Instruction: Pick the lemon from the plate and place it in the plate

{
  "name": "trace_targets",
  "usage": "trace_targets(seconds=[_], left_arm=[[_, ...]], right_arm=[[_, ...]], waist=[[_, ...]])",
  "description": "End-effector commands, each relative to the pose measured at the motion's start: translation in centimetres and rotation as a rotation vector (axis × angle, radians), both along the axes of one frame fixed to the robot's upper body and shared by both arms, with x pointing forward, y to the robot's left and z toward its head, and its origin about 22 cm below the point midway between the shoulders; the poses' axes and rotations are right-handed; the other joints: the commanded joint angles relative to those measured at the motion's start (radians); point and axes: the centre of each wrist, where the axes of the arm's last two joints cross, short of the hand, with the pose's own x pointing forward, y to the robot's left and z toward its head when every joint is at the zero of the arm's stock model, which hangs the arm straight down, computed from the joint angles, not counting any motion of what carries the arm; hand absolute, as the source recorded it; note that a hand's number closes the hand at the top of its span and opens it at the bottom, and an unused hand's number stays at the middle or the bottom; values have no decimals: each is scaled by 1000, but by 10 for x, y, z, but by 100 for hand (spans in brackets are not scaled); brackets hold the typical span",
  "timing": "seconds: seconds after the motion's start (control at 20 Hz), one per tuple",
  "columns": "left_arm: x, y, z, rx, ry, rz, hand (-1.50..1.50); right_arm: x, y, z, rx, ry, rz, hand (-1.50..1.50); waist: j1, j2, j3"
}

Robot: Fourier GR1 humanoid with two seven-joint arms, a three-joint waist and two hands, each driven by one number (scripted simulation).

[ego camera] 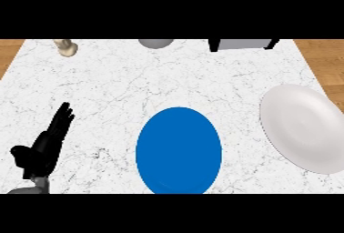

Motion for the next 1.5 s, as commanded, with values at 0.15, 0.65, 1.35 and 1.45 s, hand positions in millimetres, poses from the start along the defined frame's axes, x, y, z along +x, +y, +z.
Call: trace_targets(seconds=[0.15, 0.65, 1.35, 1.45], left_arm=[[-3, -21, -10, -7, -24, -52, 0], [-1, -11, -8, 13, -15, -45, 0], [25, -6, -1, -6, -4, -63, 0], [17, -12, 6, -1, -23, -89, 0]], right_arm=[[-13, 0, 9, 30, -14, 22, 150], [53, 71, 2, 108, 53, 131, 150], [143, 173, -58, 365, 57, 30, -150], [170, 158, -80, 297, 82, -5, -150]], waist=[[52, 9, -1], [64, 11, -1], [65, 13, -1], [81, 15, 1]])
